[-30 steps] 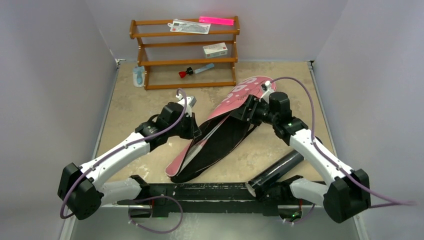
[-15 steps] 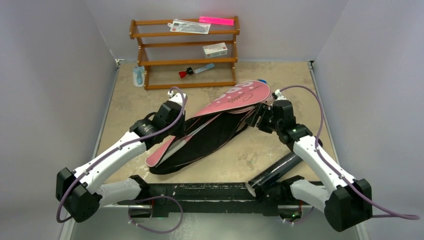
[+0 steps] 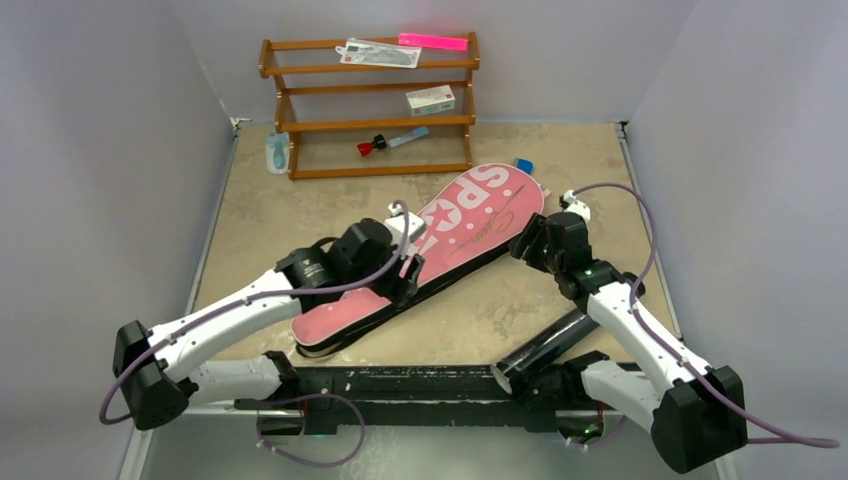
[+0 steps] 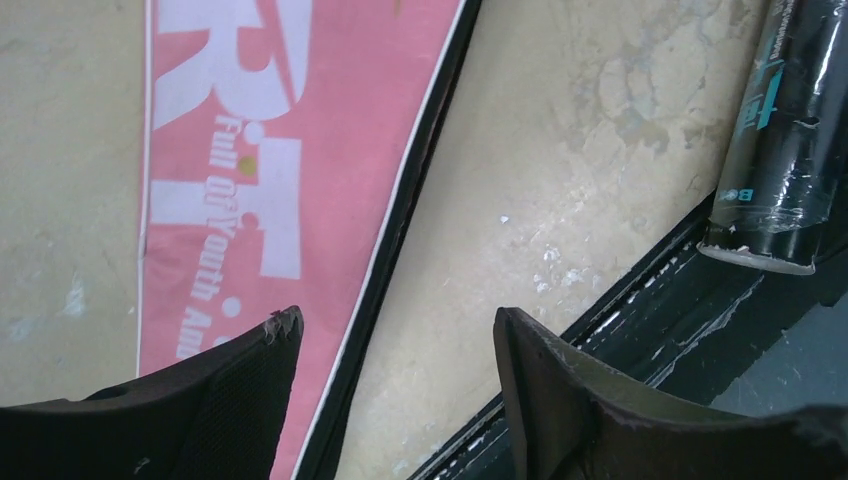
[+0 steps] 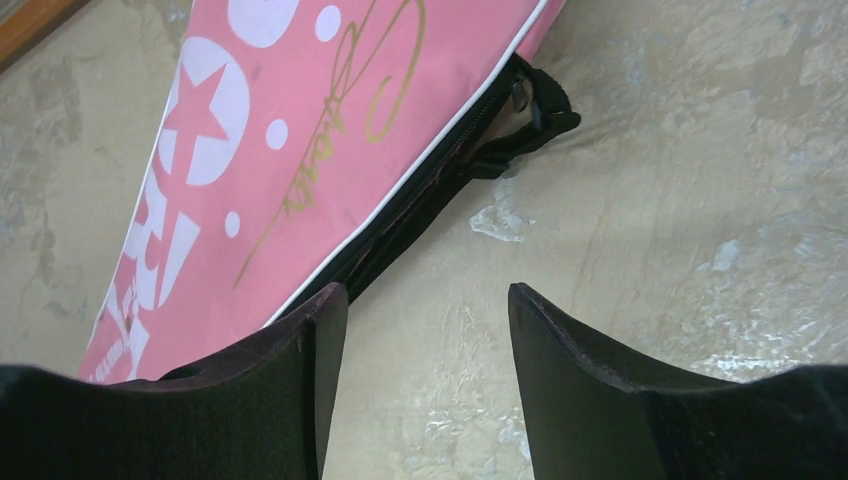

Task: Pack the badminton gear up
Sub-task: Adjust the racket bag at the center of the board.

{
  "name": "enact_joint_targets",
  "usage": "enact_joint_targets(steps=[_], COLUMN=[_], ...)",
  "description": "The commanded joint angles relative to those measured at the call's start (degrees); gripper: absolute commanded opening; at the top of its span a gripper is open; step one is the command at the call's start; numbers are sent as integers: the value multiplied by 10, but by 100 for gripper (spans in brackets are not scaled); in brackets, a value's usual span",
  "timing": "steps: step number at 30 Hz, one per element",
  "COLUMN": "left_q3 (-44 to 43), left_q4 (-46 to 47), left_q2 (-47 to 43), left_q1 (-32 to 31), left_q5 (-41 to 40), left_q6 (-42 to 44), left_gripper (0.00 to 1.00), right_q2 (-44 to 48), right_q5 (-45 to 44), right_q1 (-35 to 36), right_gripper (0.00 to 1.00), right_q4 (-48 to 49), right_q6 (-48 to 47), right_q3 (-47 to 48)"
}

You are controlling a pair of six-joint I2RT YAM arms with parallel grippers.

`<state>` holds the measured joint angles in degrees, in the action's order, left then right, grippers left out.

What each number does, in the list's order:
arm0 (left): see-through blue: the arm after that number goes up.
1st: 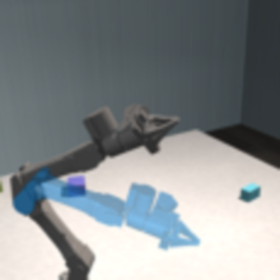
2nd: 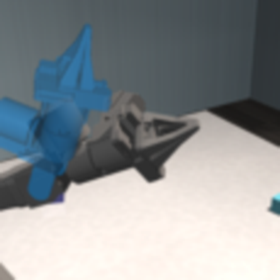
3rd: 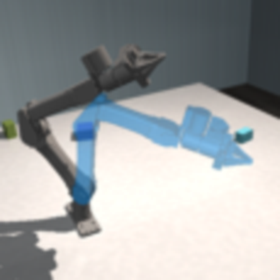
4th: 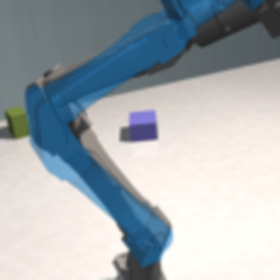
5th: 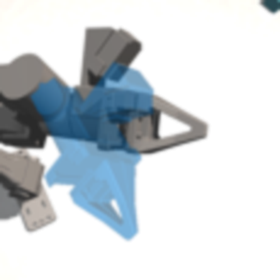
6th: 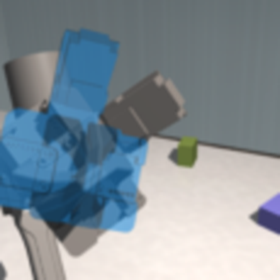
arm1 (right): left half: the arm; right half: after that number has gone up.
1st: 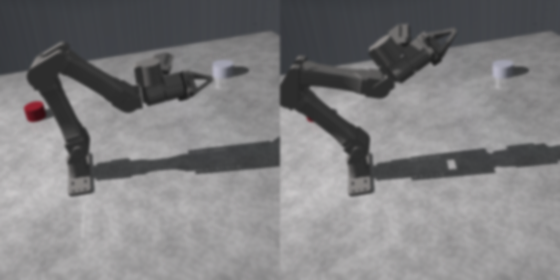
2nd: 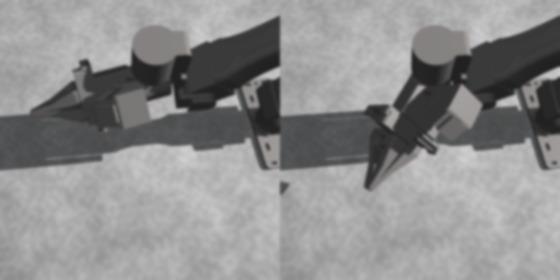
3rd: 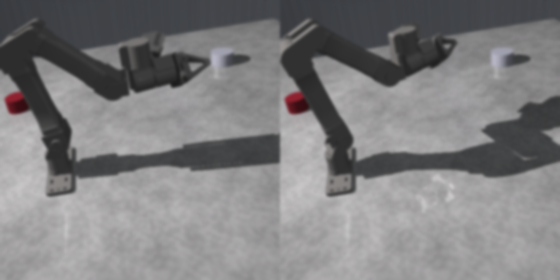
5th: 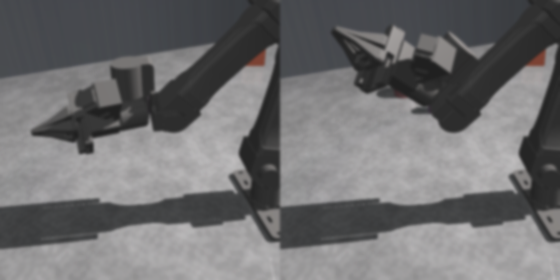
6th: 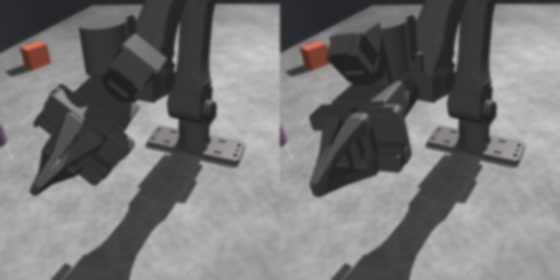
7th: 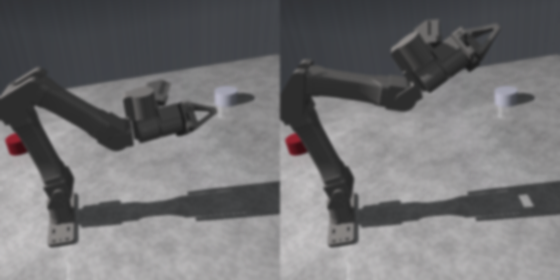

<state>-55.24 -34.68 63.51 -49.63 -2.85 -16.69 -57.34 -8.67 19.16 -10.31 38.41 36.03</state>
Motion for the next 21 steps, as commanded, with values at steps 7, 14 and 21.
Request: enact_joint_targets(steps=[7, 14, 21], left_q3=[-79, -118, -184], left_q4=[109, 193, 184], left_q2=[197, 336, 452], left_q1=[-130, -135, -150], left_q5=[-155, -222, -348], left_q6=[39, 137, 192], left_gripper=[70, 81, 83], right_q2=[25, 100, 204], right_q5=[-62, -56, -55], right_q1=[-1, -2, -1], right_gripper=[61, 61, 62], right_q4=[-15, -23, -58], right_q6=[-10, -27, -36], right_q3=[15, -9, -18])
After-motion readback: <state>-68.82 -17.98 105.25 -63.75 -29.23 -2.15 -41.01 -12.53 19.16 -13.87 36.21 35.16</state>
